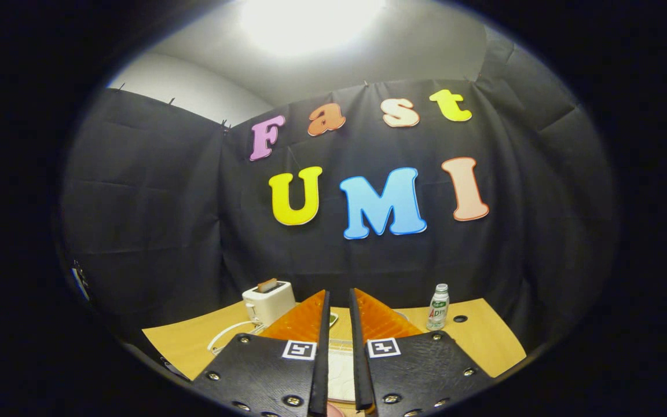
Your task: Take the plate from the dish rack, then take the spoon from the basket and place it into the plate.
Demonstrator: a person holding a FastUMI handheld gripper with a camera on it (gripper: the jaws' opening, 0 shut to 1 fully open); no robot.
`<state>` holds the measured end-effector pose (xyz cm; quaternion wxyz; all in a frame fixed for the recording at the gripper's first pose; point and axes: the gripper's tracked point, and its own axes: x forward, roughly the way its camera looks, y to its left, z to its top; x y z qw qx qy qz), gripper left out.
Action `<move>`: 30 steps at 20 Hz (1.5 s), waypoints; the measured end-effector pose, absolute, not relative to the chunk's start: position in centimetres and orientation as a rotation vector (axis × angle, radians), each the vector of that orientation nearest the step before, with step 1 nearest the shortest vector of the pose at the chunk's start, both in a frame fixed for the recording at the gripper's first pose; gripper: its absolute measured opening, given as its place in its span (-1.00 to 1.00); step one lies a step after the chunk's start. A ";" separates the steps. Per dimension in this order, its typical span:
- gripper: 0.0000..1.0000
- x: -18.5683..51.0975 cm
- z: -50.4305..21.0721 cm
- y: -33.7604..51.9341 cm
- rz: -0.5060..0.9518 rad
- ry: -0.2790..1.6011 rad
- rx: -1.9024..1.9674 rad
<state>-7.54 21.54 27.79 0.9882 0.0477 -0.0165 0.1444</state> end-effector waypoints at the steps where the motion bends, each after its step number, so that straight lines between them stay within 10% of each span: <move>1: -0.64 -7.3 28.6 20.6 0.272 -0.040 0.095; 22: -0.64 -6.5 25.9 9.2 0.068 -0.039 0.119; 26: -0.02 -5.8 25.4 6.8 0.031 -0.069 0.086; 30: 0.13 -4.8 23.7 4.7 0.018 -0.087 0.053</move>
